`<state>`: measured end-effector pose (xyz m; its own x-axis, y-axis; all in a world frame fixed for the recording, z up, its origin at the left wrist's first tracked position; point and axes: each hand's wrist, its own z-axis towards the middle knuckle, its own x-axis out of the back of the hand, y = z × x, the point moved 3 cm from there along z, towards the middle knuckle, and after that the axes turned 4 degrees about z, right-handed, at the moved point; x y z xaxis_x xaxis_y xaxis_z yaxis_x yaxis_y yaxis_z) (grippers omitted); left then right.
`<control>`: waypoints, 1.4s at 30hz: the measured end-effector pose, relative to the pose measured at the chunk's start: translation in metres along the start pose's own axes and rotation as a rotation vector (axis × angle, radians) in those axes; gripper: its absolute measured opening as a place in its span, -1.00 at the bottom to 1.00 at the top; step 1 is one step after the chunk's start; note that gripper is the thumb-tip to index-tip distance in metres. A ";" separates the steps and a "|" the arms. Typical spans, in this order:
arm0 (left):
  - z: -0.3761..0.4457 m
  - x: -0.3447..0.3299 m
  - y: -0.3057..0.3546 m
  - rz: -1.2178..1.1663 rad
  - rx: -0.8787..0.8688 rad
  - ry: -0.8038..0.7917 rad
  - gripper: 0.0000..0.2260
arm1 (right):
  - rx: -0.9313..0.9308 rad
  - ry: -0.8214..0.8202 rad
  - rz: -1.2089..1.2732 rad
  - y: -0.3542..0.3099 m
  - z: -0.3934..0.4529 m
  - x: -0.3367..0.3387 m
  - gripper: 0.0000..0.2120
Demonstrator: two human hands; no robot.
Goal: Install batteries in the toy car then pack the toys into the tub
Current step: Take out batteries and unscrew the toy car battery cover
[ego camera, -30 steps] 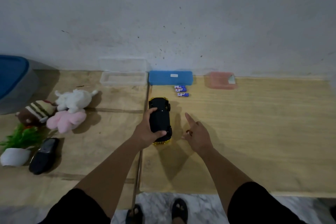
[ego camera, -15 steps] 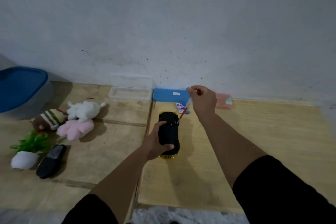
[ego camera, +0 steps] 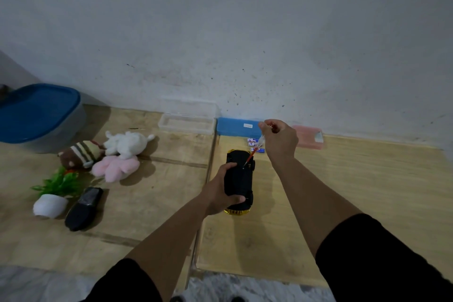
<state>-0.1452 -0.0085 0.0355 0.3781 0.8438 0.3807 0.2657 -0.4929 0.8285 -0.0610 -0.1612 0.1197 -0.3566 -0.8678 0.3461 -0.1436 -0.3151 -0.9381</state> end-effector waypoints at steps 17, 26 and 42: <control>-0.003 0.005 0.006 -0.058 -0.028 0.001 -0.20 | 0.007 -0.005 0.029 -0.003 0.002 0.000 -0.75; -0.002 0.006 0.005 0.014 -0.031 0.036 -0.23 | 0.220 -0.196 -0.112 -0.010 -0.002 -0.011 -0.71; 0.005 0.012 0.000 -0.115 0.076 0.096 -0.27 | 0.404 -0.397 -0.145 -0.030 -0.014 -0.019 -0.83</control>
<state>-0.1361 0.0006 0.0379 0.2558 0.9102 0.3257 0.3696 -0.4034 0.8370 -0.0630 -0.1302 0.1418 0.0248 -0.8580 0.5130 0.2262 -0.4950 -0.8389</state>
